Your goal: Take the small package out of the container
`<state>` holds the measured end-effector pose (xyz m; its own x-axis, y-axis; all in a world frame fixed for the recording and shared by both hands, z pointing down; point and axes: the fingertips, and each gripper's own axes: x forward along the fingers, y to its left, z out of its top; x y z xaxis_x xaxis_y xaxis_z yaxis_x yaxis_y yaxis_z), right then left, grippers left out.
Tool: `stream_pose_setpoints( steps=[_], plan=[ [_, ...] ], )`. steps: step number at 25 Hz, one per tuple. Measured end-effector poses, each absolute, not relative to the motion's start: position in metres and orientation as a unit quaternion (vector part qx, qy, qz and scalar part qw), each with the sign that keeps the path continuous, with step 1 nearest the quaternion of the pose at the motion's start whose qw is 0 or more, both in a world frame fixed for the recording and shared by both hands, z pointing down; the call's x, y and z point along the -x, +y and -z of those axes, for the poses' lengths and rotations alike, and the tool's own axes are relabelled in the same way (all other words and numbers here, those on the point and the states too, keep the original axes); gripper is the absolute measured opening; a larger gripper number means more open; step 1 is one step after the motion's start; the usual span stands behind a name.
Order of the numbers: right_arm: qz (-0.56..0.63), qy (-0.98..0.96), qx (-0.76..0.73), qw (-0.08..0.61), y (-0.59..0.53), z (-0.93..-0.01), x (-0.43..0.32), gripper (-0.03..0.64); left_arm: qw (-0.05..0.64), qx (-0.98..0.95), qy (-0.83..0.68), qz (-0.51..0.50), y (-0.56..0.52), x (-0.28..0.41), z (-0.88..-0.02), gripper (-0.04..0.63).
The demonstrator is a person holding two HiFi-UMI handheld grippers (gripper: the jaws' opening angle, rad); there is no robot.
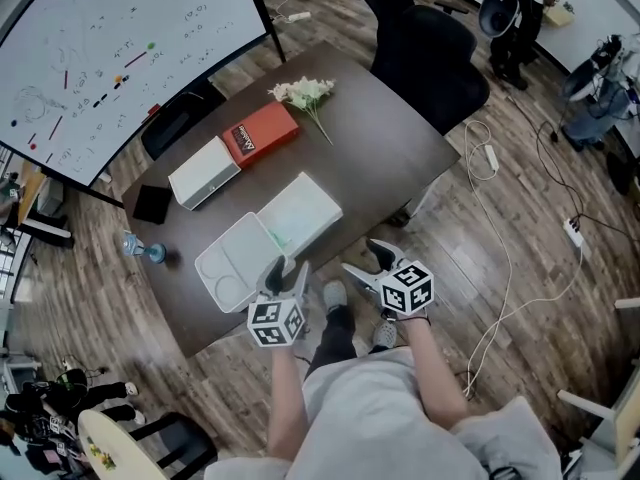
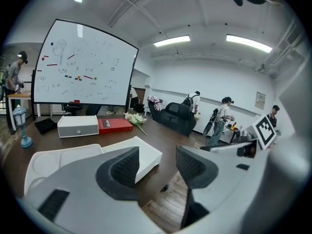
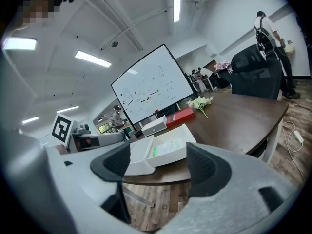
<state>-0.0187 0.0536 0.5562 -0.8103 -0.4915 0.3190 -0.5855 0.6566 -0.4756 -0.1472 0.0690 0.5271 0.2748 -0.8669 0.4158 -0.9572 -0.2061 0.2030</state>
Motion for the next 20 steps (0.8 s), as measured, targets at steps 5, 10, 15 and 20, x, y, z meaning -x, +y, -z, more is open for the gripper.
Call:
stream_pose_setpoints(
  steps=[5,10,15,20],
  plan=[
    [-0.289,-0.903,-0.304,0.088,0.021,-0.559,0.036,0.357,0.217,-0.777,-0.582,-0.105,0.029,0.161,-0.528,0.229],
    [-0.292,-0.900,-0.308,0.099,-0.015,-0.565,0.053,0.356,0.227,-0.781,-0.571,-0.110,-0.003,0.174,-0.538,0.229],
    [-0.307,-0.894,-0.308,0.109,-0.042,-0.577,0.080,0.354,0.230,-0.791,-0.546,-0.155,-0.023,0.192,-0.561,0.229],
    [-0.312,-0.890,-0.307,0.129,-0.050,-0.591,0.102,0.354,0.243,-0.802,-0.497,-0.226,-0.038,0.204,-0.591,0.229]
  ],
)
